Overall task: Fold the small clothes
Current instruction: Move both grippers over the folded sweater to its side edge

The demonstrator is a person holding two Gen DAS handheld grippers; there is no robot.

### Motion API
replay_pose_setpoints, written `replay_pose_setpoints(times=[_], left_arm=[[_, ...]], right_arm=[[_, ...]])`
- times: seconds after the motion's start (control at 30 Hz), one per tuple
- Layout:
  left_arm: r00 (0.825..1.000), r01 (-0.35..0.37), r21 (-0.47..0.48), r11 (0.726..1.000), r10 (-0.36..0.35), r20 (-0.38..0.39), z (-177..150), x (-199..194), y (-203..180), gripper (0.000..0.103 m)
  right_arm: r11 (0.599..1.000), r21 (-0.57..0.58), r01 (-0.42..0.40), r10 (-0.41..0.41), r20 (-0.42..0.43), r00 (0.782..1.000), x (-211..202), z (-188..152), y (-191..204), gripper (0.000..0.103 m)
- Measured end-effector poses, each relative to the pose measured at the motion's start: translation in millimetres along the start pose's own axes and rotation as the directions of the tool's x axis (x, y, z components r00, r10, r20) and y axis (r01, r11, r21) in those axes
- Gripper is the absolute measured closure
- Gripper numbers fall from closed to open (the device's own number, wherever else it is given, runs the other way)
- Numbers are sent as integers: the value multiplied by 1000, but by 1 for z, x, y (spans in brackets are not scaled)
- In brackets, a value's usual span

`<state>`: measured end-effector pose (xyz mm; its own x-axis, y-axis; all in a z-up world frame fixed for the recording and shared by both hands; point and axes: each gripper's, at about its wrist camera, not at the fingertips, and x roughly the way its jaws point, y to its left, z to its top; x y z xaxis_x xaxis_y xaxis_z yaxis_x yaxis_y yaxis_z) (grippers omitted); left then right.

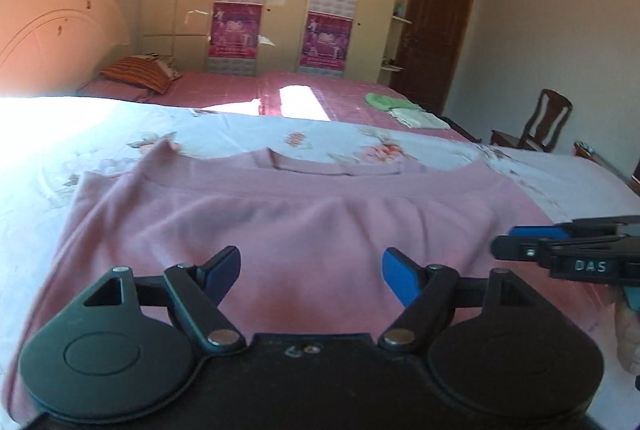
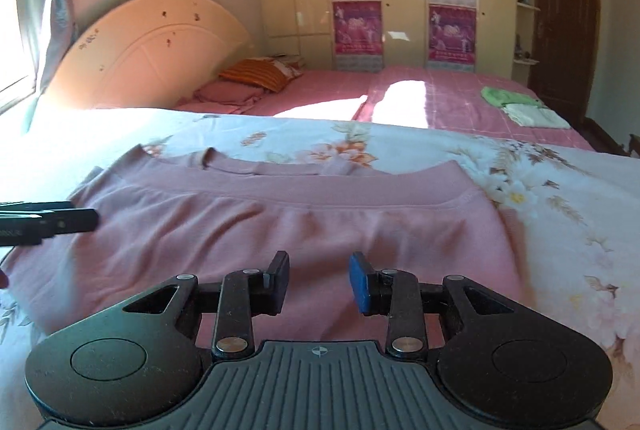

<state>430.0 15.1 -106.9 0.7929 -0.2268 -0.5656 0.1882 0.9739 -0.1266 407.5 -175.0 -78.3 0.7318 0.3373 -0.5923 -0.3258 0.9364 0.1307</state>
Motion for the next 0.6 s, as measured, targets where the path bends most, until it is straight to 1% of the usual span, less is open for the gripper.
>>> replay_pose_setpoints(times=[0.03, 0.1, 0.13, 0.23, 0.27, 0.3, 0.33, 0.37, 0.4, 0.43, 0.47, 0.5, 0.53, 0.6], left_arm=[[1000, -2, 18, 1000, 3, -17, -5, 4, -11, 26], [999, 5, 30, 1000, -4, -49, -16, 10, -20, 27], [999, 0, 40, 999, 2, -52, -20, 11, -21, 27], [998, -44, 100, 994, 49, -48, -30, 1, -12, 26], [996, -67, 107, 992, 72, -49, -31, -4, -4, 25], [993, -95, 112, 989, 102, -56, -32, -8, 4, 25], [990, -119, 106, 987, 127, -64, -35, -13, 16, 21], [985, -151, 83, 985, 157, -71, -39, -20, 32, 16], [983, -167, 50, 985, 170, -74, -45, -28, 49, 16], [986, -153, 17, 988, 154, -69, -49, -36, 63, 16], [989, -139, -7, 990, 138, -61, -50, -43, 71, 17], [982, -177, -3, 984, 176, -65, -49, -48, 75, 20], [980, -188, 4, 982, 188, -67, -46, -52, 76, 20], [981, -191, -32, 981, 189, -53, -42, -60, 79, 21]], right_arm=[[1000, -25, -16, 16, -17, 1000, 4, -5, 13, 70], [996, -89, -7, 4, -40, 999, 9, -14, 30, 70], [994, -111, -8, 2, -54, 999, 12, -21, 36, 70], [987, -160, 18, -26, -47, 999, 8, -35, 32, 70], [990, -142, 17, -23, -41, 999, 3, -35, 26, 64], [993, -114, 32, -36, -32, 999, -2, -36, 17, 54], [991, -95, 94, -97, -24, 995, -9, -39, 7, 54], [987, -87, 135, -138, -32, 990, -13, -43, -3, 54], [986, -71, 153, -156, -40, 987, -16, -47, -13, 54], [982, -37, 183, -185, -66, 981, -19, -54, -30, 54], [986, -2, 168, -168, -66, 984, -24, -58, -43, 54], [987, 24, 160, -158, -71, 985, -28, -59, -50, 54], [986, 38, 161, -157, -78, 984, -34, -57, -54, 54], [983, 77, 169, -165, -56, 985, -46, -53, -57, 55]])
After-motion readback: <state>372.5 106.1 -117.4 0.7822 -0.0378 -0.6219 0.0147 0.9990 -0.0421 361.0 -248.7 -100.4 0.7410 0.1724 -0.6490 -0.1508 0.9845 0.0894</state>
